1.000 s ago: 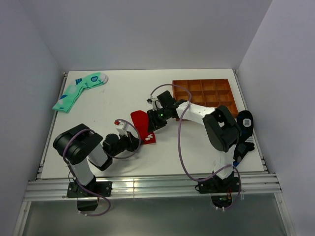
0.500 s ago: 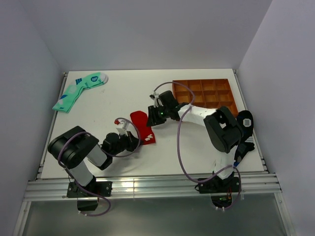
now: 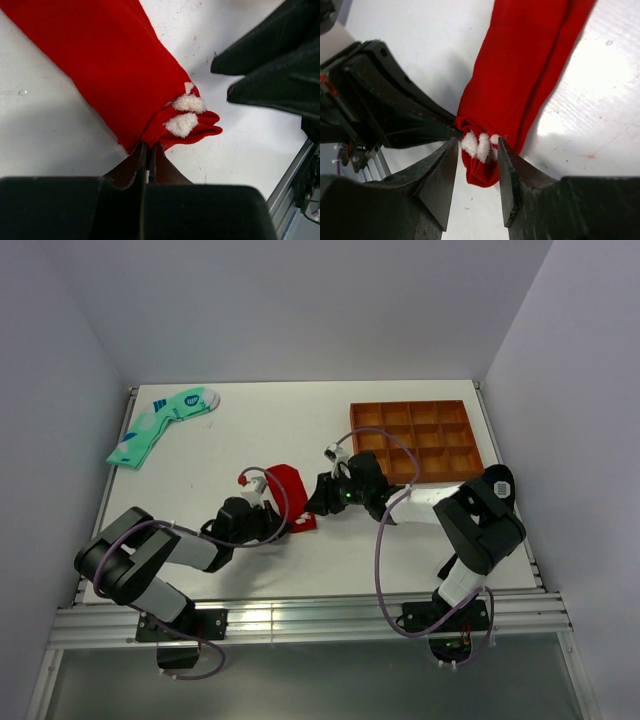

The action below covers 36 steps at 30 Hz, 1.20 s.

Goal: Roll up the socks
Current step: Roll the sock at the center of the board.

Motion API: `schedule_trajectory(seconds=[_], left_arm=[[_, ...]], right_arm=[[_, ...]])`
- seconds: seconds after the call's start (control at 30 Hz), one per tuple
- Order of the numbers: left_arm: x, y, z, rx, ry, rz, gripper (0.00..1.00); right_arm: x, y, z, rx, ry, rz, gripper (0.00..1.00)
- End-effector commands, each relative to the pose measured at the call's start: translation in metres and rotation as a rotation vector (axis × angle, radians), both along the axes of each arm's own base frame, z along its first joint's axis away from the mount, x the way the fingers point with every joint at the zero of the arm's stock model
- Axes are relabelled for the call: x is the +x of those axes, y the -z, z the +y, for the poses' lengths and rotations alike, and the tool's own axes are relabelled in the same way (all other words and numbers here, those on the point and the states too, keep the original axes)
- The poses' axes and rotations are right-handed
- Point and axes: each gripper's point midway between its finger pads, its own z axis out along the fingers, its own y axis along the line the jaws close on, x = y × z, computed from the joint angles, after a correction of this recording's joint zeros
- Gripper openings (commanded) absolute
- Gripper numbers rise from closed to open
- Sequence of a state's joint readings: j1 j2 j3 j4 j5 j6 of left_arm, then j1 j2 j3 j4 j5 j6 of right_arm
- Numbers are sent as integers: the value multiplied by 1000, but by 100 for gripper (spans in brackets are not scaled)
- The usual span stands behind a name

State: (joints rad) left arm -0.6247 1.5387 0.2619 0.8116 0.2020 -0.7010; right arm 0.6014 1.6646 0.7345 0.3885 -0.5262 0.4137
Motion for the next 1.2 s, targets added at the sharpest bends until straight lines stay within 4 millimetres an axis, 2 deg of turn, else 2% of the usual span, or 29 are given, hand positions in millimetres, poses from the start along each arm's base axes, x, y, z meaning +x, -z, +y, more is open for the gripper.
schedule_trajectory(seconds=[0.0,0.1,0.3,0.87,1.17], left_arm=[[-11,24,16,96,-23,133,0],[-13,20,15,83,-10,159,0],[-14,17,18,66,9,213,0],[-10,12,26,51,39,329,0],[-12,20,24,48,43,365,0]], right_arm=[[4,-38,13,154,-29,-132,45],[1,-45,15,205,-43,-178,46],[-5,-44,13,225,-52,-205,47],[-24,-6,26,110,-84,-227,48],[-27,13,23,61,-72,-228,49]])
